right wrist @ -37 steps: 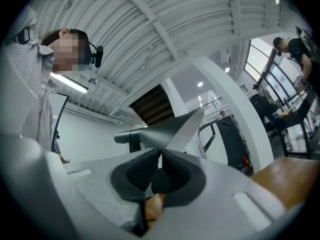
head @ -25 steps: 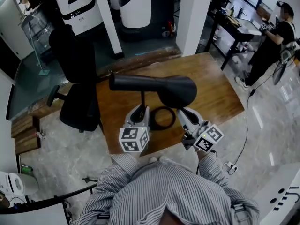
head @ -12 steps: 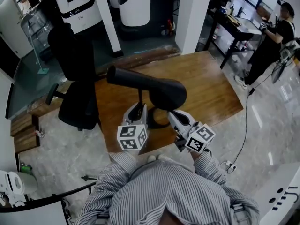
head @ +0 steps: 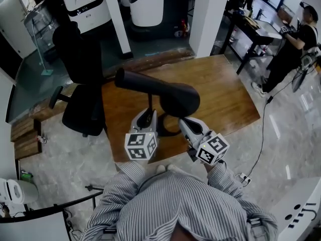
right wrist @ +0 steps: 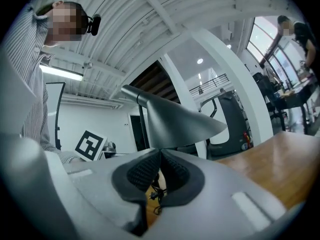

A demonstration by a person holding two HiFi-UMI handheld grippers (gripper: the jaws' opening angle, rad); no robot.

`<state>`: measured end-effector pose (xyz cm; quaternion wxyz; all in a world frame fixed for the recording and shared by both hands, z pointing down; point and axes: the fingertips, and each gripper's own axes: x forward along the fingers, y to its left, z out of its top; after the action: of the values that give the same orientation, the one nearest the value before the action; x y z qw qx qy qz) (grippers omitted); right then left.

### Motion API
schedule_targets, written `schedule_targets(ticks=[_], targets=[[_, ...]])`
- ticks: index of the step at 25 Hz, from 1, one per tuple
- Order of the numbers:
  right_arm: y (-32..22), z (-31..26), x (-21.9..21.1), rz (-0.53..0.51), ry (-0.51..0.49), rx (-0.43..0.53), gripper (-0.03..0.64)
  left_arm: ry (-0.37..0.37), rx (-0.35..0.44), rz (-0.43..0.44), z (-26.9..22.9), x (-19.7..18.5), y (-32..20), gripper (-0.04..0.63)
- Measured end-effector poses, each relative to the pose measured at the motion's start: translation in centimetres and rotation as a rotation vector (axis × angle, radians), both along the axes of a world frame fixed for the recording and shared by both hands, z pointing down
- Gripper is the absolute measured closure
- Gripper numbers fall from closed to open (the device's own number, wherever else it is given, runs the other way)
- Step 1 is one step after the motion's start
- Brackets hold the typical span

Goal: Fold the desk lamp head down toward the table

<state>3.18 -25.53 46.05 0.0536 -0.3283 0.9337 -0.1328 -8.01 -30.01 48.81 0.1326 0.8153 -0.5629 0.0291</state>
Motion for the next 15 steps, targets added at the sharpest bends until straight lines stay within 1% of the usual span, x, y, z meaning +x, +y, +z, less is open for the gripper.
schedule_targets(ticks=[2,5,7,10,12,13,15], targets=[[0.5,0.4,-0.4,0.001,0.028,0.002,0.609,0.012,0.009,-0.020,-0.2,-0.3,0.5,0.534],[1.6,2.0,-1.6,-0.018,0.054,-0.054,0.609,0.028,0.015,-0.044,-0.2,-0.6,2.1,0.534],[2.3,3.0,-2.7,-0.038,0.078,-0.089,0.609,0.043,0.002,-0.053,0.1,-0.6,3.1,0.534],[3.2,3.5,-4.3,-0.063,0.136,-0.088,0.609,0.074,-0.035,-0.068,1.0,-0.9,4.4,0.535],[3.5,3.5,-4.8,-0.067,0.167,-0.077,0.609,0.081,-0.050,-0.063,1.4,-0.9,5.3,0.557],[3.6,3.4,-5.0,-0.064,0.169,-0.075,0.609,0.085,-0.054,-0.053,1.4,-0.7,5.6,0.576],[3.6,3.0,-5.2,-0.052,0.156,-0.074,0.609,0.100,-0.057,-0.013,1.2,0.0,6.4,0.594]])
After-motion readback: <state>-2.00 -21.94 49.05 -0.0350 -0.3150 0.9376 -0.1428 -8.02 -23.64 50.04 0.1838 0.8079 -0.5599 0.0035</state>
